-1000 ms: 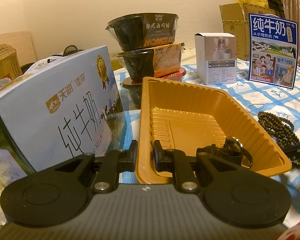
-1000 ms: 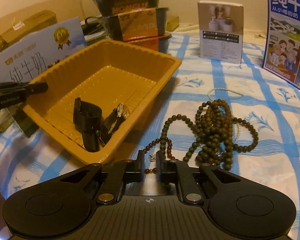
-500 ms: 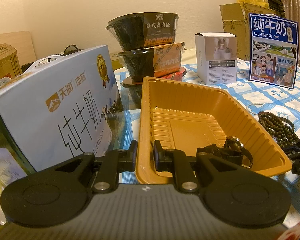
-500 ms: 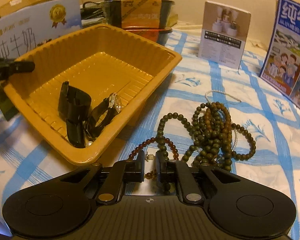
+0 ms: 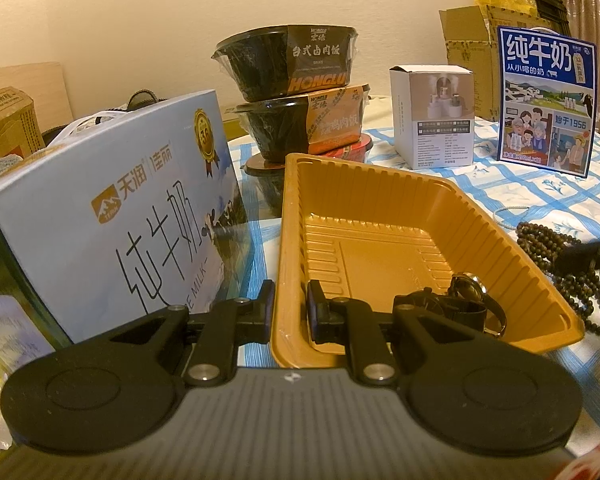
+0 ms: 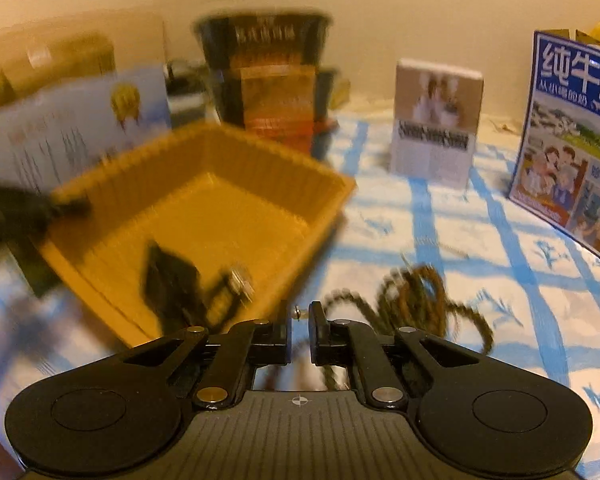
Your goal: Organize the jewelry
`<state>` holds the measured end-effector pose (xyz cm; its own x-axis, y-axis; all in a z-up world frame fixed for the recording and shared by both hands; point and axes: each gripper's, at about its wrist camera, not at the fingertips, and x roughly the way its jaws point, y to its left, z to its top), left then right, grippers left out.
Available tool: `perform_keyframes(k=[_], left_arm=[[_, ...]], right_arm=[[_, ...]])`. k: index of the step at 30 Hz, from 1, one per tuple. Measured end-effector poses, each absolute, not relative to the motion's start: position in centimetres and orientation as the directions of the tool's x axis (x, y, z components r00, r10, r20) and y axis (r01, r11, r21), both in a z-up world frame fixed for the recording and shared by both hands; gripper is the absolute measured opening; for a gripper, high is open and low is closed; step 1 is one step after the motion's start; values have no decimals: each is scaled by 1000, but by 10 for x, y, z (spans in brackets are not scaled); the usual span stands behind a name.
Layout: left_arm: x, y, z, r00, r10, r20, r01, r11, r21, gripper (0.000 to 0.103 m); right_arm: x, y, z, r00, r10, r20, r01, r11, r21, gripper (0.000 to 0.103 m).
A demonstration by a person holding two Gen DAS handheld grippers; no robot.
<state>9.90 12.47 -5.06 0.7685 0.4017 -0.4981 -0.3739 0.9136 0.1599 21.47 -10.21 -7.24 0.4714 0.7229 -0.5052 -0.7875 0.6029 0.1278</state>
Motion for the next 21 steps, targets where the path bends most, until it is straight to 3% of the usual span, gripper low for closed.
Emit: perform_keyframes(k=[4,14,16,18,21], left_arm=[[100,125,-51,768,402,-498,-374,914,160,15],[101,125,-49,770,399,-497,-374,914,156,15],[102,125,-49,770,399,-498,-374,914,155,15],[101,125,-50,770,400,-498,-376,914,154,15],[101,125,-50,770,399,-498,-377,914,150,15]], right_arm=[[205,-90,-56,365,805,-468,-838,503,211,8],[190,-44,-65,219,832,-510,-868,405,287,9],[189,-46,-63,219,837,-501,-866,403,295,13],[188,-53,-62,234,841,-488,-862,412,296,32],[191,-74,-55,281,846,-453,-842,444,307,36]])
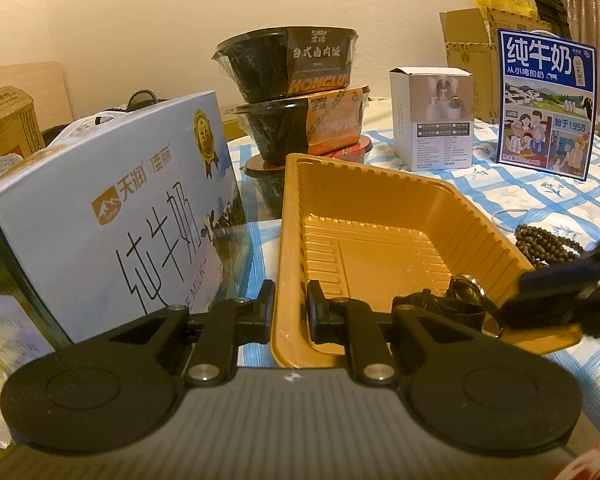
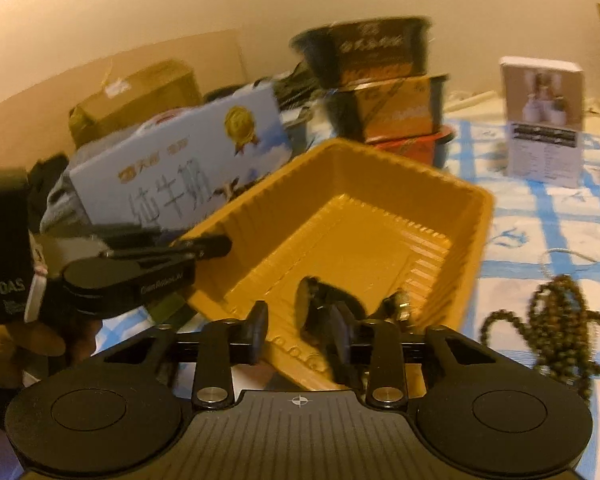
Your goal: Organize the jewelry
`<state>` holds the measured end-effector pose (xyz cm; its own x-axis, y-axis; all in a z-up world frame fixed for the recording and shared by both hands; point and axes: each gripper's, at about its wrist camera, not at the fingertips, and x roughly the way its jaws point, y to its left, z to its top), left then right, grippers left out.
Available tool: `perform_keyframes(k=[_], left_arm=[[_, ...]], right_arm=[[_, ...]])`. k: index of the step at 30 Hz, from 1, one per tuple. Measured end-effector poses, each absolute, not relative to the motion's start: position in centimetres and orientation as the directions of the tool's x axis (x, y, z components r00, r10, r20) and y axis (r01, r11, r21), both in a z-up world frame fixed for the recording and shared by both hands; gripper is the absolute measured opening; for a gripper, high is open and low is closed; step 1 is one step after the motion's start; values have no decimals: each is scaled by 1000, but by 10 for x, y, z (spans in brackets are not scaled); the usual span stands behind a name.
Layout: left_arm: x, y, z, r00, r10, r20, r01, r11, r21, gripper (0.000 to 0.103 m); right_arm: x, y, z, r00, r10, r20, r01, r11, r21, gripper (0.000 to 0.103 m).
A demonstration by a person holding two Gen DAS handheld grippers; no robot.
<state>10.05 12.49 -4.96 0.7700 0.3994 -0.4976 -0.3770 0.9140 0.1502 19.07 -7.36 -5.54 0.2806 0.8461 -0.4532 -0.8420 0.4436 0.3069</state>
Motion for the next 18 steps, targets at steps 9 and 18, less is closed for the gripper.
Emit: perform_keyframes(k=[9,18], left_arm=[[100,125,-50,770,400,-497,-379,913,149,15],[100,126,-51,768,401,-499,-379,913,151,15]], right_arm=[[234,-164,-71,530,688,-495,-630,711,313,36],[216,-141,-89,438,690,-576,-734,645,214,35]])
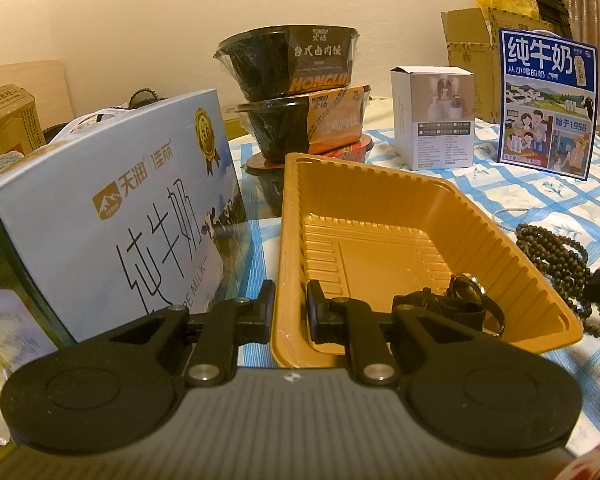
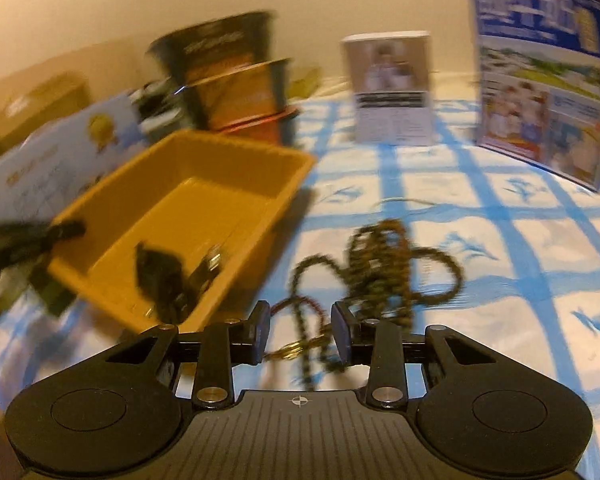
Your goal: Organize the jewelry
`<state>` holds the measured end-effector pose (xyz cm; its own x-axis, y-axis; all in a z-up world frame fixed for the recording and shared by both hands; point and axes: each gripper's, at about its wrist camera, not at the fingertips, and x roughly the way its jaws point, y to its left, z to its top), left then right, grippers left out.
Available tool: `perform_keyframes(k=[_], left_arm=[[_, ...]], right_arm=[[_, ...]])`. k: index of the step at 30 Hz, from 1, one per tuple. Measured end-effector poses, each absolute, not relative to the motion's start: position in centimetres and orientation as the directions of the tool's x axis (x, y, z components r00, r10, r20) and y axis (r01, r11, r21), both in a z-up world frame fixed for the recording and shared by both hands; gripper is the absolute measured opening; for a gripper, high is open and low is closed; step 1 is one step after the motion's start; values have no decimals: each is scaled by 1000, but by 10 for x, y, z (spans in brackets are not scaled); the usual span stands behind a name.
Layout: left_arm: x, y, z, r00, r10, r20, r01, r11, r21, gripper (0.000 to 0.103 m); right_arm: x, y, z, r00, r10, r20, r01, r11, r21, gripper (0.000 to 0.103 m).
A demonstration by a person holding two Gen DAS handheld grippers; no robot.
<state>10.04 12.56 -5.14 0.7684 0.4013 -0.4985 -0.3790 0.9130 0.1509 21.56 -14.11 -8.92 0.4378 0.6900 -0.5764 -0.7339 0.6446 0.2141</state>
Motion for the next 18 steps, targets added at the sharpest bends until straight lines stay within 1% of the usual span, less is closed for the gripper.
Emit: perform_keyframes(k=[4,9,11,16,18], left_arm=[[101,126,-52,768,401,-499,-379,913,150,15],[101,126,-52,768,400,-500,-378,913,150,15],[101,127,-52,769,399,-499,-378,914,148,15],[100,127,-52,771,398,-497,-377,914,147,15],[100,127,-53,771,398,-497,-377,915,147,15]], right_arm=[[204,-120,-100,415,667,-619,-794,597,111,35],[197,-98,-112,409,644,-646,-855,518,-25,24],[197,-91,-117,407,633,-658,-871,486,-71,23],[200,-84,-123,391,624,-676,-884,458,-88,18],[201,-81,-124,380,622,-685,-890,447,-88,15]])
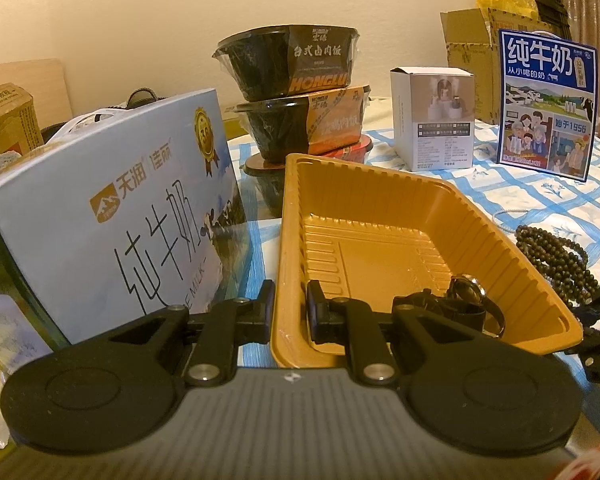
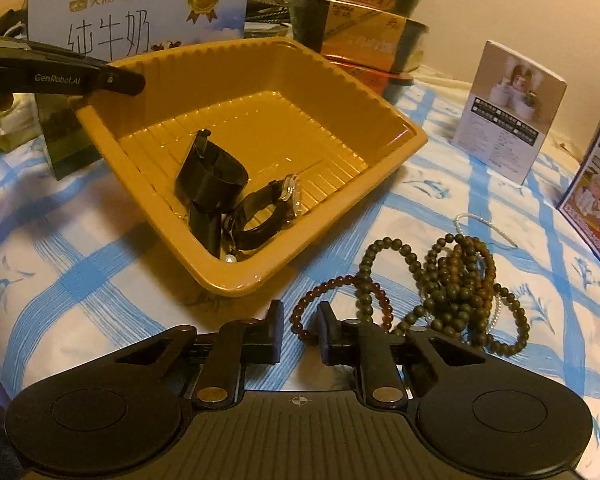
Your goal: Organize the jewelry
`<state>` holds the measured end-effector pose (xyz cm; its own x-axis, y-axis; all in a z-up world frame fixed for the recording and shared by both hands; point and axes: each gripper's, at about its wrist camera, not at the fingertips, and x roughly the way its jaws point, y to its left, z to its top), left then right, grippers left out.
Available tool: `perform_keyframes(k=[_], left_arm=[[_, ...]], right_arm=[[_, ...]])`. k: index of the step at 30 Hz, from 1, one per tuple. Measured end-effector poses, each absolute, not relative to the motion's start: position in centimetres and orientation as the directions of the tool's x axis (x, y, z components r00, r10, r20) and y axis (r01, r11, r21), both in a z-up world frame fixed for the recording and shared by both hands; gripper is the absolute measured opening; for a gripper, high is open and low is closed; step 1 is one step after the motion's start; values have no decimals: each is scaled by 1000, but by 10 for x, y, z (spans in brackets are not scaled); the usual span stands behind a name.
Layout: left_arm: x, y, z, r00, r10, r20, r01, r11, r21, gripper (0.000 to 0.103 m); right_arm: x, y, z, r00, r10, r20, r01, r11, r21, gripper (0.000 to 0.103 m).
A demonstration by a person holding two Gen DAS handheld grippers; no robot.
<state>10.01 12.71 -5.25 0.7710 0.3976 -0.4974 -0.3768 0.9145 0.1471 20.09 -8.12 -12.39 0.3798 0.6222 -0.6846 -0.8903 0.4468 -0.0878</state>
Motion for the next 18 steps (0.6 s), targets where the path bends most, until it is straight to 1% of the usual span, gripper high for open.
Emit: perform_keyframes(k=[2,3,6,8,13,18], left_arm=[[100,127,-53,771,397,-497,-377,915,146,15],[100,127,-53,771,398,-498,-377,915,146,15],[100,128,-52,771,398,-498,-378,914,145,15],[100,128,-52,771,397,-497,-377,915,145,15],[100,128,-53,771,398,-498,-379,914,144,15],[100,128,-52,771,397,-498,-378,914,144,15]], right_arm=[[203,-81,-125,372,622,-689,-892,445,-80,11],[205,-81,-125,369,622,-691,-890,450,-69,4],[210,-84,-121,355,628,-692,-876,483,-10,4],[215,-91,-117,337,648,-683,-860,507,56,4],[232,-117,-89,340,728,-596,-797,559,229,4],[244,-135,-59,359,780,-512,-759,564,327,4]])
